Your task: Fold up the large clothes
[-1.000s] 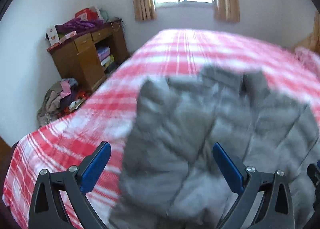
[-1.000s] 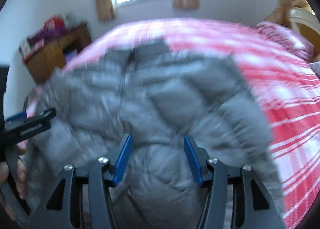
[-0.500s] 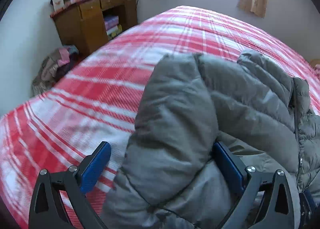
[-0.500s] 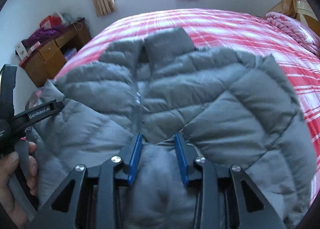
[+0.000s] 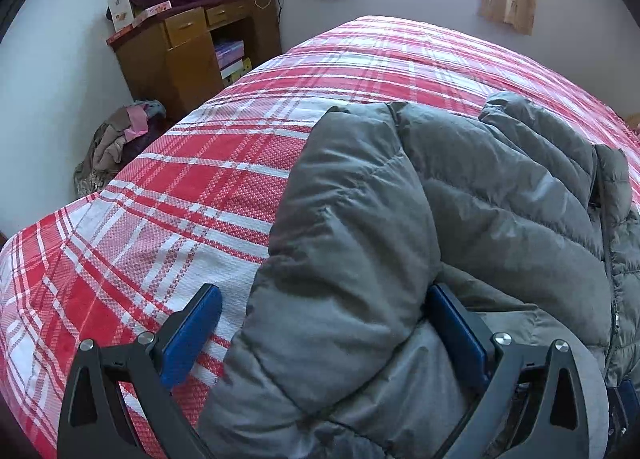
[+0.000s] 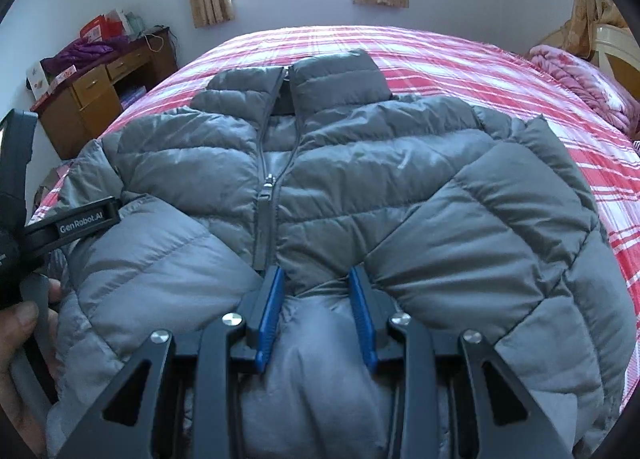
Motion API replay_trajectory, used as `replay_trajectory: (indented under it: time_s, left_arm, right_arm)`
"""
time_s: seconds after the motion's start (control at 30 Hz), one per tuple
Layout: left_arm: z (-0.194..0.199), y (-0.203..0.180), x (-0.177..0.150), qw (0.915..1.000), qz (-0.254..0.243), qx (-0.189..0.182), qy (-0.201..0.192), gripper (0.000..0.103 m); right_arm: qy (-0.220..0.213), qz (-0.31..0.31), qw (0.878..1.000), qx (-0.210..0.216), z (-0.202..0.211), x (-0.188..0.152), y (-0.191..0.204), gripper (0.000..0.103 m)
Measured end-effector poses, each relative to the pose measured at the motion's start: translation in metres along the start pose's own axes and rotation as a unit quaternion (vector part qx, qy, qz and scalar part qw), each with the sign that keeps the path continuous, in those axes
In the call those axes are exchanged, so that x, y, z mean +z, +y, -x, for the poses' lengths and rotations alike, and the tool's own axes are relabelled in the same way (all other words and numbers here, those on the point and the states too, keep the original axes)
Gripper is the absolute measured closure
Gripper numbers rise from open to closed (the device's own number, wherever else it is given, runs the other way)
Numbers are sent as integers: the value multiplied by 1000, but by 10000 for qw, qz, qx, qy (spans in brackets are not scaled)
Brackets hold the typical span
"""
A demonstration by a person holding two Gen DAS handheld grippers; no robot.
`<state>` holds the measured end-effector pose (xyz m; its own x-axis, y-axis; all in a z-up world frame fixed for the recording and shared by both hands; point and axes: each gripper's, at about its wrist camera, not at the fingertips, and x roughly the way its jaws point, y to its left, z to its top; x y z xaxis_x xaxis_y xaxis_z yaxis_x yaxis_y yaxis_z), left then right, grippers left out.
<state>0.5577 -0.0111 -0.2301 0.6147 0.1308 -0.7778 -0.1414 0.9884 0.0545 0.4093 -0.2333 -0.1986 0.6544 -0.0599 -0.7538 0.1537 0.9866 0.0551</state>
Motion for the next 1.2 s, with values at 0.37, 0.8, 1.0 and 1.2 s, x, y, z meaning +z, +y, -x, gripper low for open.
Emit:
replay_trajectory:
  time_s: [0.37, 0.8, 1.0, 1.2]
  left_arm:
    - [2, -13, -3, 9991, -225, 336, -112, 1]
    - [58, 11, 67, 9982, 208, -554, -126, 1]
    - [26, -30, 126, 9964, 158, -822, 159, 1]
    - [-17, -66, 169, 9911, 399, -1165, 515, 1]
  right_arm:
    - [-10, 89, 9999, -115, -2, 0, 4, 66]
    - [435, -85, 9947, 926, 19, 29, -17, 12]
    - [141, -252, 9979, 573, 15, 111, -54, 8]
    - [283, -801, 9951, 501, -31, 173, -77, 8]
